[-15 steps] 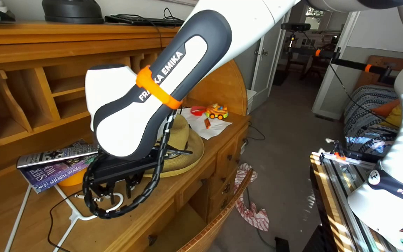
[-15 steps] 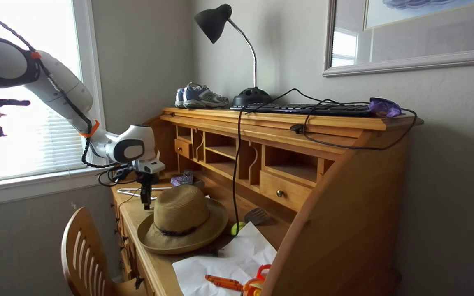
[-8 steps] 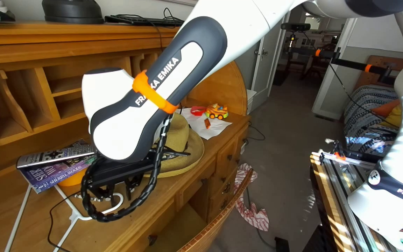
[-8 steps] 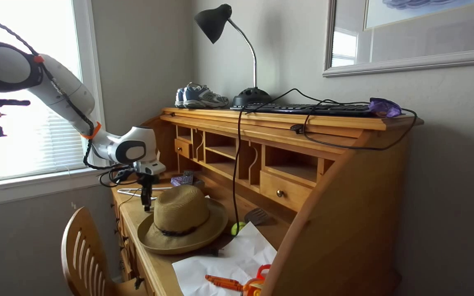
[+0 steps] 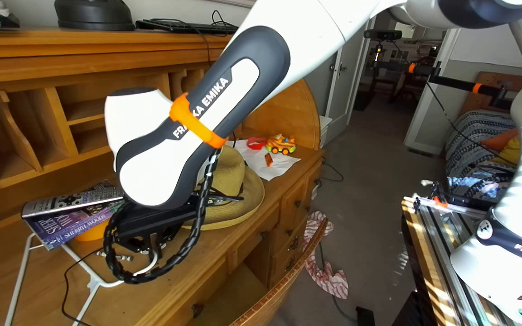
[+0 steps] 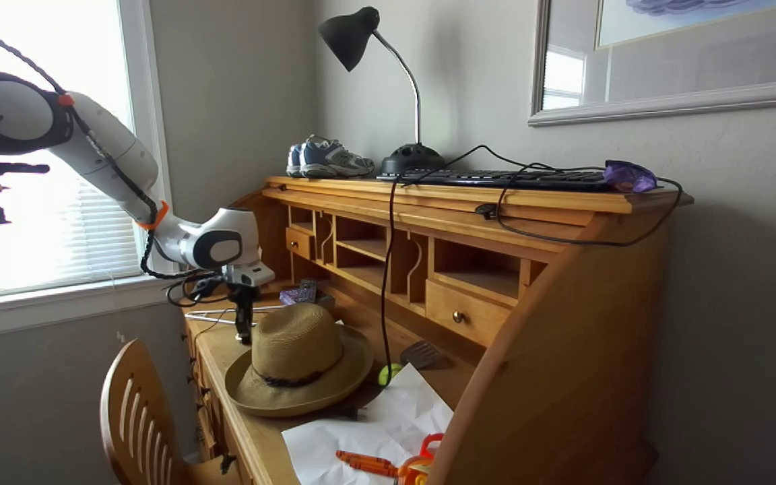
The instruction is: Hang the coat hanger on the chair
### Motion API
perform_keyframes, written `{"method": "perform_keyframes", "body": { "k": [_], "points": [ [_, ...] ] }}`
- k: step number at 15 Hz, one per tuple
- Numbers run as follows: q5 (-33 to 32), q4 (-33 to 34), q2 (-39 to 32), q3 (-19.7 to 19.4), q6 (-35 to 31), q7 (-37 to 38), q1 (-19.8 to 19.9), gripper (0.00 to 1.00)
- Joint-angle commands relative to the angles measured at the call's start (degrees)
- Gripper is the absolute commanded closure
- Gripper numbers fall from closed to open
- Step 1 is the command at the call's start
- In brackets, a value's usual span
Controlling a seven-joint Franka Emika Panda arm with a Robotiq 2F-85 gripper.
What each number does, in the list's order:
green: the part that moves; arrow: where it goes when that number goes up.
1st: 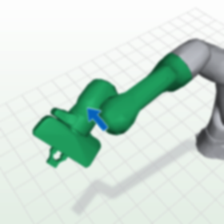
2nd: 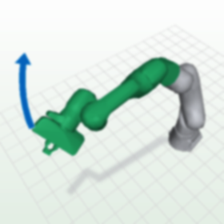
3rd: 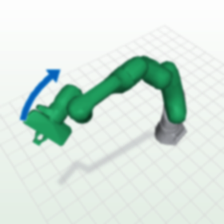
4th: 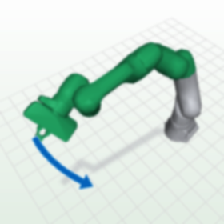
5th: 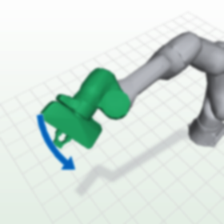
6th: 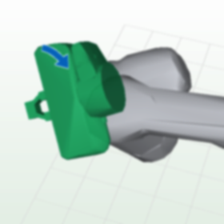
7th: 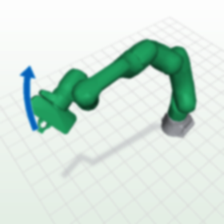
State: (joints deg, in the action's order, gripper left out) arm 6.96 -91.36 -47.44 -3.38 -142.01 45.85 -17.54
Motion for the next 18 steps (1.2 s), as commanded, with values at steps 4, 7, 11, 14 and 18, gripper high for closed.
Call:
{"method": "perform_keyframes", "body": {
  "k": [4,7,11,14,18],
  "points": [
    [0.0,-0.7,2.8,1.5,1.5,0.6,0.1,0.97],
    [1.4,-1.7,5.0,3.9,2.6,-1.5,1.4,0.97],
    [2.3,-1.8,6.0,5.8,5.0,-3.5,3.1,0.97],
    [3.8,-1.3,5.3,7.7,7.0,-7.1,4.7,0.97],
    [7.6,-0.8,3.8,10.0,3.9,-13.0,6.6,0.97]
  ]
}}
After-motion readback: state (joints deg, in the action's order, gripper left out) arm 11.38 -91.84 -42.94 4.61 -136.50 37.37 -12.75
